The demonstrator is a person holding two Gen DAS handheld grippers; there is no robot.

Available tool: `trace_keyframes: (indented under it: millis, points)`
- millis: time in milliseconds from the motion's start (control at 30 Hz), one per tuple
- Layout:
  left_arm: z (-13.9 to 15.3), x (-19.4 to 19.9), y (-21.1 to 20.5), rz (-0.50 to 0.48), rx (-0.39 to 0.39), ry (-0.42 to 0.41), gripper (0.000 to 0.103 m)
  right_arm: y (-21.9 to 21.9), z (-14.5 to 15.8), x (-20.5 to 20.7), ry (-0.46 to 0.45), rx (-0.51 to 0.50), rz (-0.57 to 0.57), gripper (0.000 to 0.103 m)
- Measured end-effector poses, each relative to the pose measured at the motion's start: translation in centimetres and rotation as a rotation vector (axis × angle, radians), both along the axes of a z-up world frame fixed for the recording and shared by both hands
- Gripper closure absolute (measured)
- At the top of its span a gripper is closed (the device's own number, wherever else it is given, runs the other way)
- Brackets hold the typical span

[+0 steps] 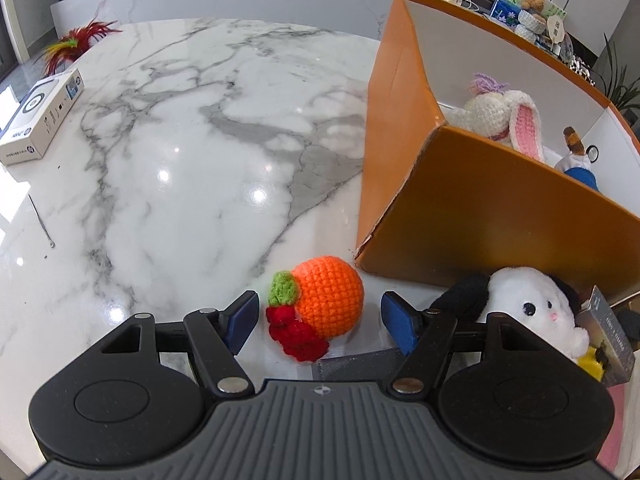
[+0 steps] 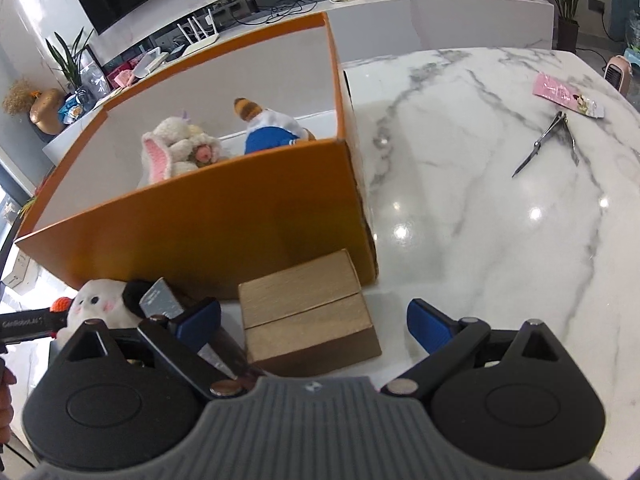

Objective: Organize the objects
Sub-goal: 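Grasp the orange crocheted fruit with left tool while right tool grasps the small cardboard box, then carry the orange fruit and cardboard box over the orange box with both tools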

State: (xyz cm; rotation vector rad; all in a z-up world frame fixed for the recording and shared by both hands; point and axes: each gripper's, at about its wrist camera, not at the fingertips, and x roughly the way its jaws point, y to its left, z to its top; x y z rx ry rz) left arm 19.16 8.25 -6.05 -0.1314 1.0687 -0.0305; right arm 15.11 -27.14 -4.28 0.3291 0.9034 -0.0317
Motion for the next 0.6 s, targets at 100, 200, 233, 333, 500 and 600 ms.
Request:
trace_keyframes:
  millis: [100, 200, 233, 333, 500, 600]
  points:
    - [0.0, 0.0, -0.4, -0.016, 0.030, -0.002, 0.023, -0.2, -0.5, 0.4, 0.017, 0.017, -0.009, 0.024]
    - [0.0, -0.1, -0.6, -0.020, 0.042, -0.004, 0.023, -0.2, -0.7, 0.5, 0.022, 0.019, -0.007, 0.025]
    - [0.0, -0.1, -0.6, -0.023, 0.043, -0.004, 0.025, -0.1, -0.7, 0.4, 0.021, 0.016, -0.003, 0.028]
    - [0.1, -0.2, -0.7, -0.021, 0.068, -0.009, 0.050, 0.0, -0.5, 0.4, 0.012, 0.013, 0.005, 0.033]
    - [0.6, -0.3, 1.1, 0.036, -0.036, -0.004, 0.051, -0.5, -0.1, 0.0, -0.007, 0.019, -0.007, 0.036]
    - [1.4, -0.6, 1.3, 0.045, -0.022, -0.033, 0.051, -0.8, 0.5, -0.5, -0.019, 0.018, -0.011, 0.036]
